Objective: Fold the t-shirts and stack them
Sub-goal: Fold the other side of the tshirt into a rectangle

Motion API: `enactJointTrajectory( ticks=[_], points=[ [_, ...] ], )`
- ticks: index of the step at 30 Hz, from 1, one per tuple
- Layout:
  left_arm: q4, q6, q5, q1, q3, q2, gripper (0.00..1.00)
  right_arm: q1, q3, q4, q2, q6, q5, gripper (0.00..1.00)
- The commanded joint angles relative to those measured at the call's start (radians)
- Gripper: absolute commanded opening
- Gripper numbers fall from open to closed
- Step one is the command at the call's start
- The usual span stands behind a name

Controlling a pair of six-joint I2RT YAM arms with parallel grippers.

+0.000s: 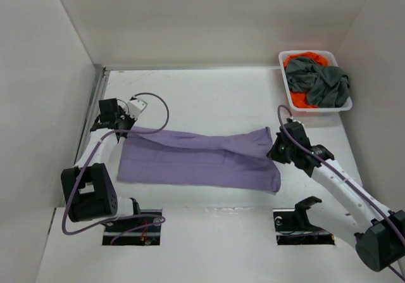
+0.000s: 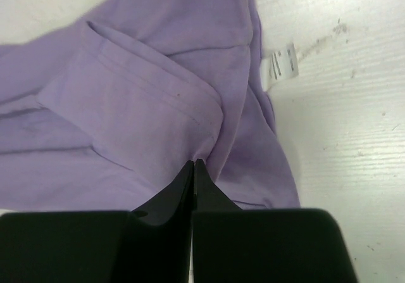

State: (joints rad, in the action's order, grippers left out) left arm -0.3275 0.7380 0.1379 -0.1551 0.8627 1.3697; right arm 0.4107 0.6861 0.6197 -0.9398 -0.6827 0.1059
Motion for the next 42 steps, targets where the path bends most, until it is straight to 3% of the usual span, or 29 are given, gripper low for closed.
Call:
enactJointTrajectory(
  ticks=[1, 7, 10, 12, 18, 21, 24, 31, 42],
  points=[
    [0.048, 0.092, 0.003, 0.010, -0.051, -0.029, 0.03, 0.027, -0.036, 0.003, -0.023, -0.044, 0.009, 0.00],
    [0.090, 0.162, -0.012, 0.015, -0.158, -0.035, 0.05, 0.041, -0.065, 0.029, -0.039, -0.060, 0.008, 0.00],
    [0.111, 0.184, -0.024, 0.010, -0.179, -0.024, 0.08, 0.052, -0.054, 0.034, -0.056, -0.058, 0.002, 0.15],
    [0.107, 0.190, -0.024, 0.009, -0.174, -0.030, 0.18, 0.052, -0.031, 0.054, -0.068, -0.041, -0.003, 0.25],
    [0.044, 0.198, -0.014, -0.033, -0.094, -0.073, 0.42, 0.113, 0.128, 0.094, -0.022, 0.003, 0.044, 0.31],
    [-0.054, 0.202, 0.028, -0.054, -0.033, -0.069, 0.49, 0.174, 0.246, 0.036, -0.143, 0.050, 0.080, 0.35],
    [-0.122, 0.178, 0.092, -0.067, 0.028, -0.049, 0.54, 0.184, 0.375, -0.043, -0.371, 0.141, 0.078, 0.39],
    [-0.068, -0.057, 0.106, -0.064, 0.200, 0.146, 0.57, 0.184, 0.644, -0.095, -0.769, 0.268, 0.081, 0.53],
    [-0.041, -0.206, 0.052, -0.047, 0.294, 0.338, 0.58, 0.185, 0.632, -0.043, -0.880, 0.258, 0.091, 0.53]
  ],
)
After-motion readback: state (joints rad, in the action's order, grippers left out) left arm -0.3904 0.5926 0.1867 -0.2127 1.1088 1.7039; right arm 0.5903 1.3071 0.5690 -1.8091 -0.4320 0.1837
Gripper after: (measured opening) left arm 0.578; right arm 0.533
